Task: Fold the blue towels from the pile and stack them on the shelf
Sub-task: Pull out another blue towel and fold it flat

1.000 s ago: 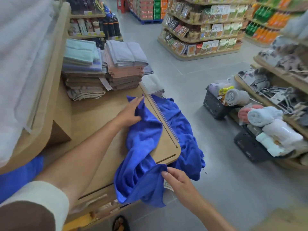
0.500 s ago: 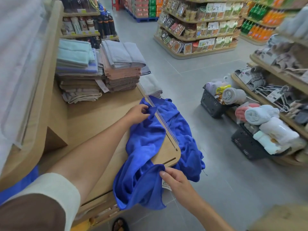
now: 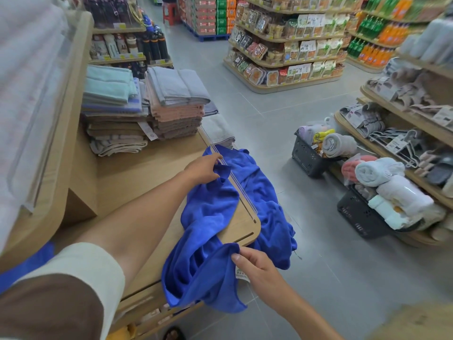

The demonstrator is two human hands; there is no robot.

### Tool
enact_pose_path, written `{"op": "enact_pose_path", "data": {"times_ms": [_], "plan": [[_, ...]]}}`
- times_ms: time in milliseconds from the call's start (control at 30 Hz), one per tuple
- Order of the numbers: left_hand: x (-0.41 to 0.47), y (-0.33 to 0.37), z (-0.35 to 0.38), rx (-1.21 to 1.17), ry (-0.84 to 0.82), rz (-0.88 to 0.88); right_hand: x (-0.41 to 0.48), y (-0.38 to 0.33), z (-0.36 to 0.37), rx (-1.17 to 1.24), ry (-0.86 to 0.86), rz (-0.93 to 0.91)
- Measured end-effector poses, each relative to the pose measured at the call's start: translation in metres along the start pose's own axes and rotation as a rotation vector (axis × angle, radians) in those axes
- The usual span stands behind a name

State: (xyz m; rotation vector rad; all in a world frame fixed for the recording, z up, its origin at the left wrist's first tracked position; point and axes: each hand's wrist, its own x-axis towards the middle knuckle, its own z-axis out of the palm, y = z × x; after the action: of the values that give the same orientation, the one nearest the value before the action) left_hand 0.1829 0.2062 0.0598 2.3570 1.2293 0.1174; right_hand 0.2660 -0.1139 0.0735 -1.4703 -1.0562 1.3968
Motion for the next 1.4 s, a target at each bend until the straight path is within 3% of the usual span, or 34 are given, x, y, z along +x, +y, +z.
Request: {"op": "enact_pose_path", "data": {"times_ms": [233,333,467,667,800,967,1133,1200,1300,1400], "plan": [[0.006,0.013,-0.006,0.156,0.083,0.004,-0.011,0.000,-0.009,0.010,0.018,-0.027],[0.003,0.022,-0.022,-0.039,0.179,-0.061,-0.015,0.000,-0.017,0.010,0.033,-0.066],[0.000,0.043,-0.082,-0.344,0.434,-0.225,-0.019,-0.004,-0.024,0.033,0.004,-0.077],[-0.028,0.073,-0.190,-0.356,0.626,-0.289,-0.030,-0.008,-0.028,-0.005,-0.189,-0.046],[-0.065,0.091,-0.217,-0.267,0.654,-0.240,-0.031,-0.030,-0.038,-0.127,-0.203,-0.213],[-0.120,0.115,-0.213,-0.252,0.665,-0.172,-0.037,-0.098,-0.050,-0.432,-0.102,-0.601],[-0.169,0.130,-0.203,-0.576,0.691,-0.136,-0.042,-0.177,-0.053,-0.691,0.158,-0.996],[-0.189,0.138,-0.197,-0.763,0.688,-0.117,-0.044,-0.208,-0.049,-0.672,0.179,-1.053],[-0.220,0.155,-0.191,-1.010,0.651,-0.072,-0.050,-0.248,-0.036,-0.507,0.064,-1.030],[-0.248,0.175,-0.189,-1.102,0.596,-0.076,-0.053,-0.269,-0.027,-0.437,-0.009,-1.005]]}}
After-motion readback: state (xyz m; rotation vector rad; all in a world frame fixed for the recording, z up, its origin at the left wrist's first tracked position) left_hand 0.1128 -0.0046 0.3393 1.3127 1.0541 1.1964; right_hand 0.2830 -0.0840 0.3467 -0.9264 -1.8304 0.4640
